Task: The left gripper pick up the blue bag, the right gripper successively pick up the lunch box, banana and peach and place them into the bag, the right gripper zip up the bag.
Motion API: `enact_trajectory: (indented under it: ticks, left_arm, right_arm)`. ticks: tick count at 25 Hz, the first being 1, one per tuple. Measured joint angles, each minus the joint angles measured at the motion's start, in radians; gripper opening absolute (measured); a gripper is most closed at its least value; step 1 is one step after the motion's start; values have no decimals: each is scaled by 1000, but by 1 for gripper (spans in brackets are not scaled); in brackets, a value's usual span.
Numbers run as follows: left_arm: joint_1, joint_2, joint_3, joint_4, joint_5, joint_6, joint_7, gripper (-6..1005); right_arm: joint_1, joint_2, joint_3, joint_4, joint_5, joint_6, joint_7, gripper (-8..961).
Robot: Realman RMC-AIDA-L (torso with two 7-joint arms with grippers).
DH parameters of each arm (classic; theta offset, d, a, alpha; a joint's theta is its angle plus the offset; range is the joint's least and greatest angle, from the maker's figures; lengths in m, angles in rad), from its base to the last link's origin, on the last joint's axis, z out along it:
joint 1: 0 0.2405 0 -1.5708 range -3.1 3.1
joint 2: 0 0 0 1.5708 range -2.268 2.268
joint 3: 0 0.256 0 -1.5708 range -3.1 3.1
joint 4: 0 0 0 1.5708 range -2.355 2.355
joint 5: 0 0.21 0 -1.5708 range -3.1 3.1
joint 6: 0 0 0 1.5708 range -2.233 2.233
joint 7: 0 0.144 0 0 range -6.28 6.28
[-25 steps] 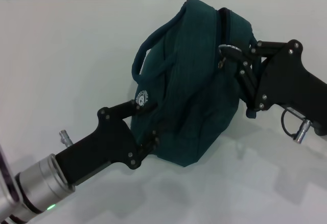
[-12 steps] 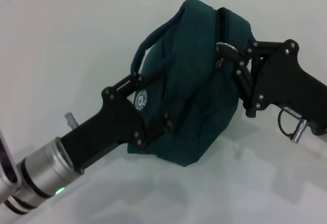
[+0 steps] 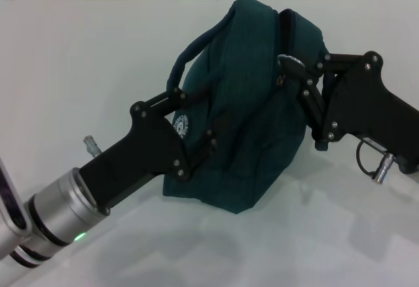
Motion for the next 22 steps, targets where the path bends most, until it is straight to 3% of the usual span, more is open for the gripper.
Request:
enact_trajectory:
  ticks: [13, 18, 22]
  left_arm:
    - [-15, 0, 6, 17, 89, -18, 89, 188]
    - [2, 4, 7, 32, 108, -19, 135, 55]
    - [19, 7, 6, 49, 113, -42, 145, 54]
  right_arm:
    - [-4, 0, -1, 1, 0, 2, 1, 15]
    - [-11, 0, -1, 11, 72, 2, 59, 15]
    - [-11, 0, 7, 31, 111, 1, 111, 15]
